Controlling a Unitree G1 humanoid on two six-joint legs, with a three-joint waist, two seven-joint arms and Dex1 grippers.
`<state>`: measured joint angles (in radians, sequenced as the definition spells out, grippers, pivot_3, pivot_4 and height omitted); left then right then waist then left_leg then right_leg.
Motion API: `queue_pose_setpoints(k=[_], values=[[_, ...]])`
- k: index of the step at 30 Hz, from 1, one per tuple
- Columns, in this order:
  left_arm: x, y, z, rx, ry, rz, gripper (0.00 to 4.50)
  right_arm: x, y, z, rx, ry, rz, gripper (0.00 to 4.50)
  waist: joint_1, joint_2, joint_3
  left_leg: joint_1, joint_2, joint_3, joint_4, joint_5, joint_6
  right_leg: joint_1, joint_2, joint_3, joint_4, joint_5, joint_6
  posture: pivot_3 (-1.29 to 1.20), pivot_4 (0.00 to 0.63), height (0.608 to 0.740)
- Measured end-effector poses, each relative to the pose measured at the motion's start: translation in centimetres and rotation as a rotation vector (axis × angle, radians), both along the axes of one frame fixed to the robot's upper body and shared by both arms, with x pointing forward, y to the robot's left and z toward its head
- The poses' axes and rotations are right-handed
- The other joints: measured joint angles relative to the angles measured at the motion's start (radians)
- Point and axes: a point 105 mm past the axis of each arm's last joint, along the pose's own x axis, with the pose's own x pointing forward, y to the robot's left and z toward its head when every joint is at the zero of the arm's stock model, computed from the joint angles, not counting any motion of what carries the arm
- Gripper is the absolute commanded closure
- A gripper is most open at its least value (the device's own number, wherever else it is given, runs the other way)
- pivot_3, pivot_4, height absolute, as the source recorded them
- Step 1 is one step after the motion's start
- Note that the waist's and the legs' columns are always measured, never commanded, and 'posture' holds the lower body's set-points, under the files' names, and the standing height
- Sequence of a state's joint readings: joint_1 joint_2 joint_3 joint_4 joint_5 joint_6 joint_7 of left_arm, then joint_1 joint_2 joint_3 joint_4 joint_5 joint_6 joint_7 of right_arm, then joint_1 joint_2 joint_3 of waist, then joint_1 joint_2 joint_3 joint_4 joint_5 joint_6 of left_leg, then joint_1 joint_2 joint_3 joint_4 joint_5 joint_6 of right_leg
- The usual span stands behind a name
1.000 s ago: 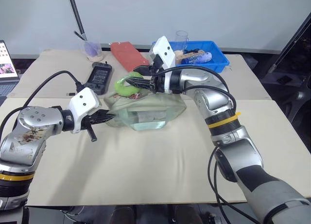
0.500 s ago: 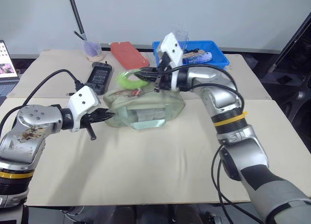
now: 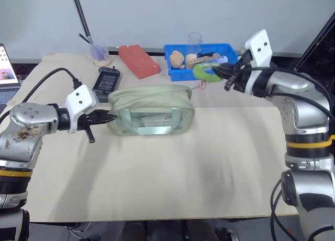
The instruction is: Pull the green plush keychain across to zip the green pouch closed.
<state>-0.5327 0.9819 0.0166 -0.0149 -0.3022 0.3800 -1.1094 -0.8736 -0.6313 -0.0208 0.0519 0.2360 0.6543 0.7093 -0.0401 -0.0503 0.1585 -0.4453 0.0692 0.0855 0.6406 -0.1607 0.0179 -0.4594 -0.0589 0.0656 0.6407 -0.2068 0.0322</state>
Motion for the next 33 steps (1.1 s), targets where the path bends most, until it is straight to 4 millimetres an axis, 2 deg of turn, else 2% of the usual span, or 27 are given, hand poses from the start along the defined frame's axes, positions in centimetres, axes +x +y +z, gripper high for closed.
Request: queue_pose_setpoints(k=[1,4,6,11,16,17,19,22,25,27,29,30,33], values=[[0.1,-0.1,0.1,-0.002,-0.001,-0.011,4.50,0.1,-0.7,-0.9,-0.007,0.020,-0.028,4.49,0.001,0.000,0.000,0.000,0.000,0.000,0.000,0.000,0.000,0.000,0.000,0.000,0.000,0.000,0.000,0.00,0.150,0.740],[0.4,-0.2,-0.2,-0.009,0.017,-0.035,4.50,-0.2,-3.2,-5.6,-0.026,0.129,-0.124,4.49,0.004,0.000,0.000,0.000,0.000,0.000,0.000,0.000,0.000,0.001,0.000,0.000,0.000,0.000,0.002,0.00,0.150,0.740],[0.6,-0.1,-0.2,-0.010,0.019,-0.039,4.50,-0.7,-3.6,-8.6,-0.011,0.199,-0.152,4.49,0.005,0.000,0.000,0.000,-0.001,0.000,0.000,0.000,0.000,0.001,0.000,0.000,0.000,0.001,0.003,0.00,0.150,0.740],[1.3,0.4,-0.2,-0.011,0.015,-0.019,4.50,-1.2,-1.6,-12.8,0.065,0.295,-0.166,4.49,-0.004,0.000,0.000,0.002,0.000,-0.001,0.001,0.000,0.000,0.002,0.001,0.000,0.002,0.002,0.004,0.00,0.150,0.740],[1.4,0.2,-0.2,-0.016,0.011,-0.022,4.50,-1.2,1.5,-14.6,0.114,0.343,-0.123,4.49,-0.003,0.000,0.000,0.002,0.000,-0.001,0.001,0.000,0.000,0.002,0.001,0.001,0.002,0.002,0.004,0.00,0.150,0.740],[1.4,0.1,-0.2,-0.019,0.010,-0.024,4.50,-1.1,1.7,-14.5,0.114,0.341,-0.120,4.49,-0.002,0.000,0.000,0.002,0.000,-0.001,0.001,0.000,0.000,0.002,0.001,0.001,0.002,0.002,0.004,0.00,0.150,0.740],[1.5,0.1,-0.2,-0.020,0.010,-0.022,4.50,-0.6,1.7,-13.9,0.115,0.321,-0.112,3.68,-0.002,0.000,0.000,0.002,0.000,-0.001,0.001,0.000,0.000,0.002,0.001,0.001,0.002,0.002,0.004,0.00,0.150,0.740],[1.5,0.2,-0.2,-0.023,0.011,-0.019,3.43,0.0,1.2,-11.1,0.094,0.256,-0.078,2.66,-0.002,0.000,0.000,0.002,0.000,-0.001,0.001,0.000,0.000,0.002,0.001,0.001,0.002,0.002,0.004,0.00,0.150,0.740],[1.5,0.5,-0.1,-0.053,0.025,-0.009,1.96,-0.2,-0.7,-8.3,0.035,0.202,-0.041,1.59,0.003,0.000,0.000,0.001,0.000,-0.001,0.001,0.000,0.000,0.002,0.001,0.001,0.001,0.001,0.005,0.00,0.150,0.740],[1.4,1.2,0.7,-0.118,0.033,0.021,0.99,-0.7,-2.4,-7.2,-0.009,0.197,-0.030,0.90,0.005,0.000,0.000,0.001,0.000,-0.001,0.001,0.000,0.001,0.002,0.001,0.000,0.001,0.001,0.006,0.00,0.150,0.740],[1.2,2.1,1.6,-0.176,0.041,0.056,0.10,-1.4,-3.3,-6.4,-0.058,0.200,0.001,0.28,0.005,0.000,0.000,0.000,0.000,-0.001,0.001,0.000,0.001,0.001,0.001,0.000,0.000,0.001,0.006,0.00,0.150,0.740],[1.2,2.6,2.1,-0.197,0.039,0.074,0.00,-2.0,-3.5,-5.9,-0.070,0.208,0.035,0.03,0.004,0.000,0.000,0.000,0.000,-0.001,0.001,0.000,0.001,0.001,0.001,0.001,0.001,0.000,0.006,0.00,0.150,0.740],[0.5,4.6,3.9,-0.230,0.027,0.138,0.00,-4.3,-3.3,-3.7,-0.085,0.216,0.158,0.03,-0.003,0.001,0.001,0.001,0.000,-0.001,0.000,-0.001,0.001,0.001,0.001,0.000,0.001,0.000,0.006,0.00,0.150,0.740]])
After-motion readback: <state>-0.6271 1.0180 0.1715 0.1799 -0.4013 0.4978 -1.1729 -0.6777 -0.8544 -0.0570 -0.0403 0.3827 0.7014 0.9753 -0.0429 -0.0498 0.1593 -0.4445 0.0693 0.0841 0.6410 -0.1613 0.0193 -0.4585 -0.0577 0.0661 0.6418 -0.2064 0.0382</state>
